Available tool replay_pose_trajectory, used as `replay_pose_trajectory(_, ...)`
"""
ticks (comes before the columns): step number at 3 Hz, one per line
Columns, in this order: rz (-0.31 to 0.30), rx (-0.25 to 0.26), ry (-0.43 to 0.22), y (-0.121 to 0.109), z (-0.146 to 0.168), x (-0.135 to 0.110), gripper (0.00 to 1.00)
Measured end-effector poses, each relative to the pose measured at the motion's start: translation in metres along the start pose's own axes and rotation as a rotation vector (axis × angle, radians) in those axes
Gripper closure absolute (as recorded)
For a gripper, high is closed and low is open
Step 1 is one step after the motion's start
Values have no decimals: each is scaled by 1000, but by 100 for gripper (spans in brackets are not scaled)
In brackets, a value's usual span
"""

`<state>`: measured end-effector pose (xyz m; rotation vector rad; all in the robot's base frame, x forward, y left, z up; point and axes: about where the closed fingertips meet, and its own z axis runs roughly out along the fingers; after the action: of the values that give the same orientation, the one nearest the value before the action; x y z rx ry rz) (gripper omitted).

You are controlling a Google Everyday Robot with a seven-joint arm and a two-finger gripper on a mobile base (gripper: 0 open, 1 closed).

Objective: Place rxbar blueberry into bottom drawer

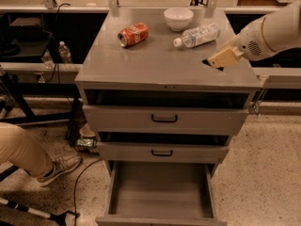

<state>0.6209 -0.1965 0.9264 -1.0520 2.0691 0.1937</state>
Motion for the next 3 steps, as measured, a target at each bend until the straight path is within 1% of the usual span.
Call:
replay_pose_trajectory(1,40,-3,17,12,-1,27,100)
replay_pose_trajectory(2,141,4,33,37,-4,83,100)
replay_pose_trajectory(3,217,-36,65,67,13,133,100)
